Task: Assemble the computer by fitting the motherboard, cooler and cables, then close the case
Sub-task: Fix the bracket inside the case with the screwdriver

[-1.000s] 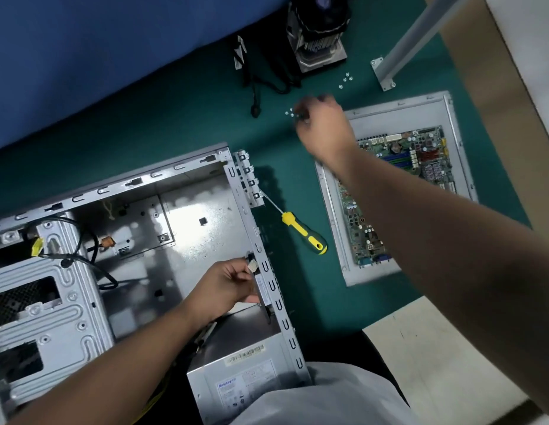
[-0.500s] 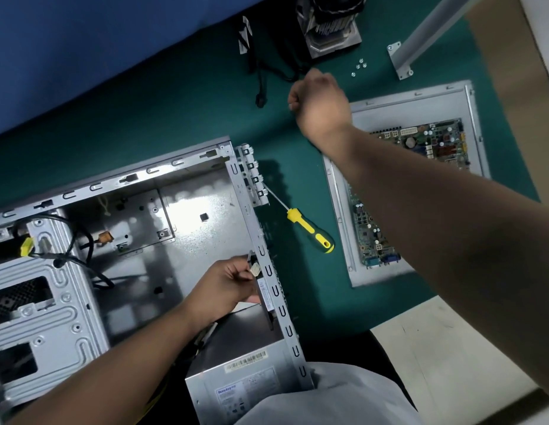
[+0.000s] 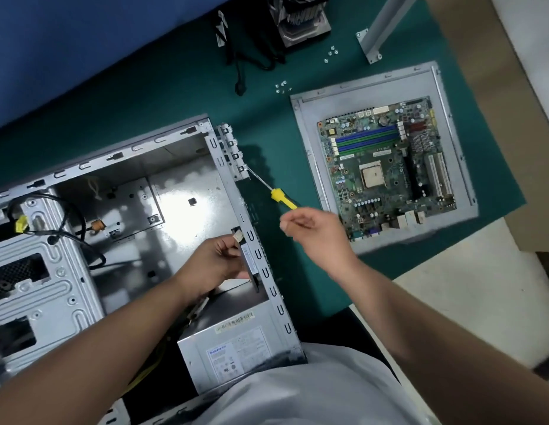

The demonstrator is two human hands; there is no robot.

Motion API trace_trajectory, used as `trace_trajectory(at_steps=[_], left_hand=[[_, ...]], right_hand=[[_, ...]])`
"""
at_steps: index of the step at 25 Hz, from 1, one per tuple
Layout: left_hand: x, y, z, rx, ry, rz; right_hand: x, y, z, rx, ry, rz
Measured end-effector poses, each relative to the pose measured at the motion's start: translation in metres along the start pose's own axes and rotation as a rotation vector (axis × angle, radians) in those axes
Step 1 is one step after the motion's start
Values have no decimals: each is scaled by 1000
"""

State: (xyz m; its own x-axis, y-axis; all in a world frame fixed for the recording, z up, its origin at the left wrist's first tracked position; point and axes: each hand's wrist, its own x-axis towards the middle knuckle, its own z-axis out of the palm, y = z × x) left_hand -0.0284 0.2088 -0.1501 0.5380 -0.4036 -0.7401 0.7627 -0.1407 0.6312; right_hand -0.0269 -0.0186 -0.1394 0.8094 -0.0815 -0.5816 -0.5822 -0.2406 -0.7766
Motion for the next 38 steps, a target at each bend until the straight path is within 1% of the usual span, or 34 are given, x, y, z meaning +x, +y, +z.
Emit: trace_trajectory(at_steps=[2, 3, 9, 14, 19, 24, 30, 35, 38], left_hand=[[0, 0, 0, 46, 18, -9], [-1, 0, 1, 64, 24, -12], [-7, 1, 7, 95, 78, -20], [-11, 6, 13, 133, 72, -14], [-11, 5, 15, 137, 91, -46], [-11, 6, 15, 142, 84, -58], [-13, 9, 18, 153, 56, -50], [-11, 8, 17, 117, 59, -48], [-11, 7, 17, 90, 85, -59]], right_hand=[[-13, 21, 3, 102, -25, 125], [-18, 28, 4, 128, -36, 158], [-27, 40, 11, 195, -72, 207], [-29, 42, 15, 259, -156, 218], [-30, 47, 18, 309, -165, 244], [-31, 50, 18, 266, -194, 254], [-31, 49, 19, 258, -198, 242], [-31, 49, 23, 262, -174, 205], [-35, 52, 26, 308, -150, 240]])
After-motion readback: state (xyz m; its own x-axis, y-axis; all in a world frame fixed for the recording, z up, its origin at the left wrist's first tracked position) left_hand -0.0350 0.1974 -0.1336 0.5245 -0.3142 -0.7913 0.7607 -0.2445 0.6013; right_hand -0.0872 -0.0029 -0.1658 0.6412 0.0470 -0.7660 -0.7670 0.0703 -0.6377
